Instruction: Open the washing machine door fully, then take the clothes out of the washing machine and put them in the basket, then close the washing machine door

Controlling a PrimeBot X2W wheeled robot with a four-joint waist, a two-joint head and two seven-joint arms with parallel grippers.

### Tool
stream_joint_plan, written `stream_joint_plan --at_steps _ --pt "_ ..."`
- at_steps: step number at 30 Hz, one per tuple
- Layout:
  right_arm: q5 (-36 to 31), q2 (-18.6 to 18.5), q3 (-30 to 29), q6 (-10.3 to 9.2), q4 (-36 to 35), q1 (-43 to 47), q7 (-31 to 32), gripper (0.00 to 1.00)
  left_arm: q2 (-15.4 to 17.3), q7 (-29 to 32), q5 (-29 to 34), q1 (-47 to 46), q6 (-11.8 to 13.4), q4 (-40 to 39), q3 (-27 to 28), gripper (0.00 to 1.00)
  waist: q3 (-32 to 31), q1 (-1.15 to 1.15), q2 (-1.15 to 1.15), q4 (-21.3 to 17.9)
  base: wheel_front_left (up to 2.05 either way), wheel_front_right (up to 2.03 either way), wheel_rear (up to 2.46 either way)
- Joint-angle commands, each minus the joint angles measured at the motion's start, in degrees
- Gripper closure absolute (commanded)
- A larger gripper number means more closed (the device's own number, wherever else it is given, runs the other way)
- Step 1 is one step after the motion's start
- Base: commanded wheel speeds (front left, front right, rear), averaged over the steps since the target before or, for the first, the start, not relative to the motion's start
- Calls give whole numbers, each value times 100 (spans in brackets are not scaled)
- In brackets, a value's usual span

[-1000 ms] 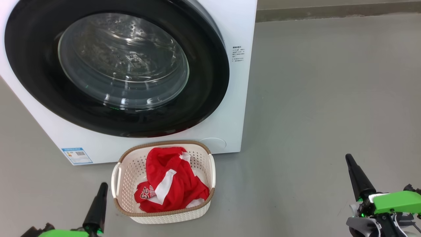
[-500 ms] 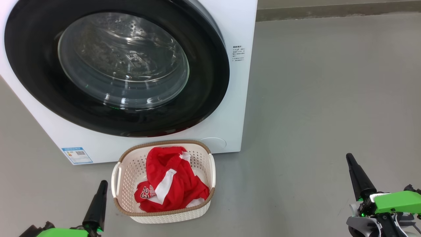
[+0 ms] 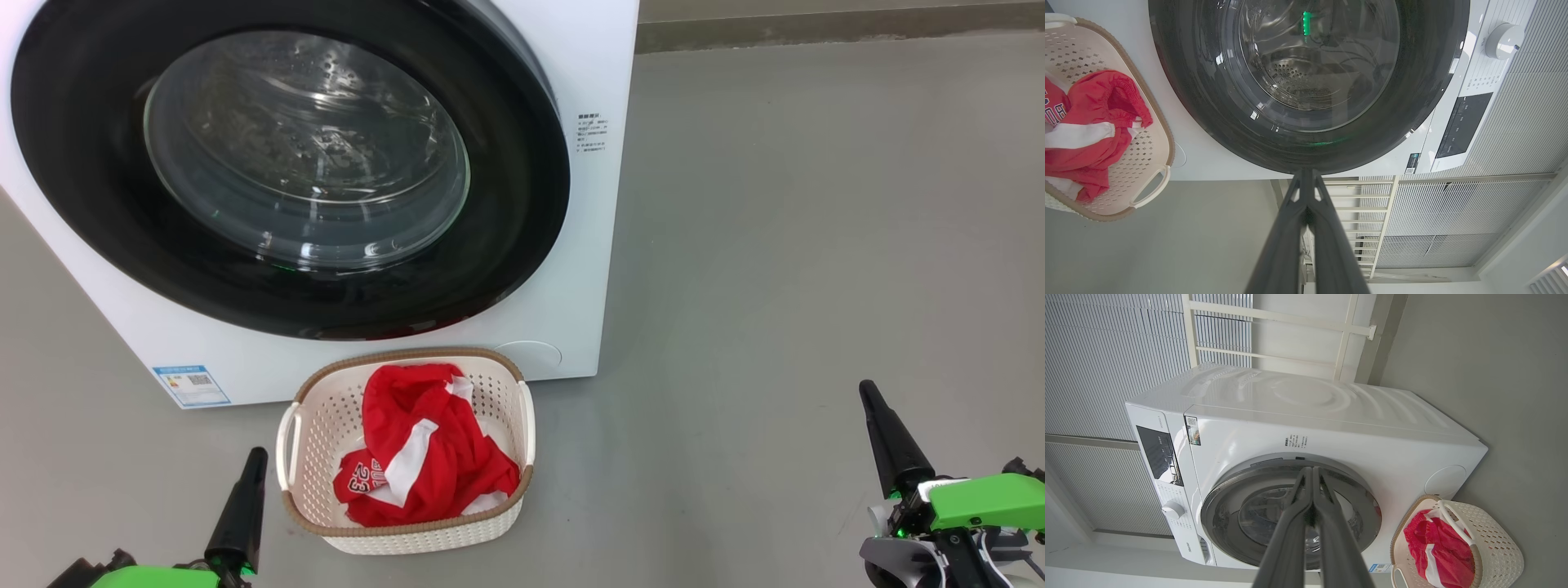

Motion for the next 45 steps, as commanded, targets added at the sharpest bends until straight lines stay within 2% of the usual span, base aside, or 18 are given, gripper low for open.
stream_joint_plan --at_steps 1,45 --pt "34 -47 92 -3 -172 -238 38 100 104 44 -40 -218 -40 -115 150 100 0 0 0 0 0 0 0" --pt "37 -47 96 -3 -172 -238 35 100 104 43 -40 -217 -40 -116 149 100 0 0 0 0 0 0 0"
